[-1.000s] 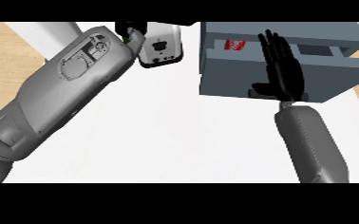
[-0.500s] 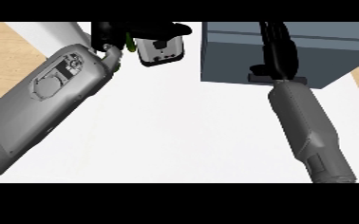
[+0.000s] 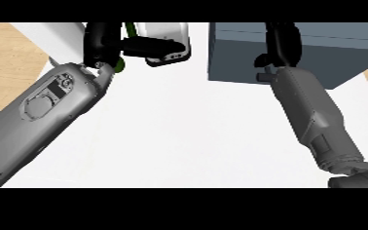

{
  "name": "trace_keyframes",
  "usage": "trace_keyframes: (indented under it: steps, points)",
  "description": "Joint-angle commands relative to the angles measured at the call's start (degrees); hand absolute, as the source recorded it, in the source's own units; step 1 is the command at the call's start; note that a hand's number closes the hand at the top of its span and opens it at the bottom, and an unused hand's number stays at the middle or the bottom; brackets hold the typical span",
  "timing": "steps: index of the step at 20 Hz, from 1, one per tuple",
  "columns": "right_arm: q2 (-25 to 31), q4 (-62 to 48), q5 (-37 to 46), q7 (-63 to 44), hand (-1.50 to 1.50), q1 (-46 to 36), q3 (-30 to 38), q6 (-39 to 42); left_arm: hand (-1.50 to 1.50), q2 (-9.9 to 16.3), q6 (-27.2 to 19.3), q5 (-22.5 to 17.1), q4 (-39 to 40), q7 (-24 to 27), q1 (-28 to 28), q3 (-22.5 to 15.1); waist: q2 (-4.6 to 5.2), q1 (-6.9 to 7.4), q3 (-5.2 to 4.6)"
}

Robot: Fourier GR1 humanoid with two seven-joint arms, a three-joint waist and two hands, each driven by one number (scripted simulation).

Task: Pick up the can, place it into the drawer and close the drawer

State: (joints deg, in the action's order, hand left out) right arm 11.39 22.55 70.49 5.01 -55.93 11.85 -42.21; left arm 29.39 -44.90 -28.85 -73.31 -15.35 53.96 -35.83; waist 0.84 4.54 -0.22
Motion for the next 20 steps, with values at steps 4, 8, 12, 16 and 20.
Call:
trace_keyframes:
  steps: [4, 8, 12, 16, 20]
  points:
    - [0.3, -6.4, -0.4, -0.6, -1.50, -6.8, 2.0, -1.7, -1.50, 0.4, 0.2, 1.1, -4.1, 0.4, -3.5, 0.1, 1.02, 1.57, 0.37]
    - [1.3, -7.9, -1.2, 0.2, -1.50, -10.0, 3.0, 0.8, -1.50, 0.1, -0.4, 2.1, -4.5, 1.5, -4.9, 0.4, 1.26, 1.58, 0.38]
    - [-1.2, -7.1, -5.3, 4.5, -1.50, -10.3, 5.9, 1.0, -1.50, 2.5, 1.4, 1.1, -5.8, 0.1, -6.0, 2.2, 0.93, 1.33, 0.43]
    - [-3.0, -5.6, -12.3, 9.7, -1.50, -11.7, 11.3, 4.2, -1.50, 1.7, 0.9, 2.2, -6.7, 1.6, -8.1, 1.0, 0.67, 1.10, 0.52]
    - [-4.6, -4.6, -17.7, 15.5, -1.50, -10.9, 15.6, 4.9, -1.50, 2.1, 1.3, 1.6, -7.6, 1.1, -9.0, 2.0, 0.60, 0.67, 0.53]
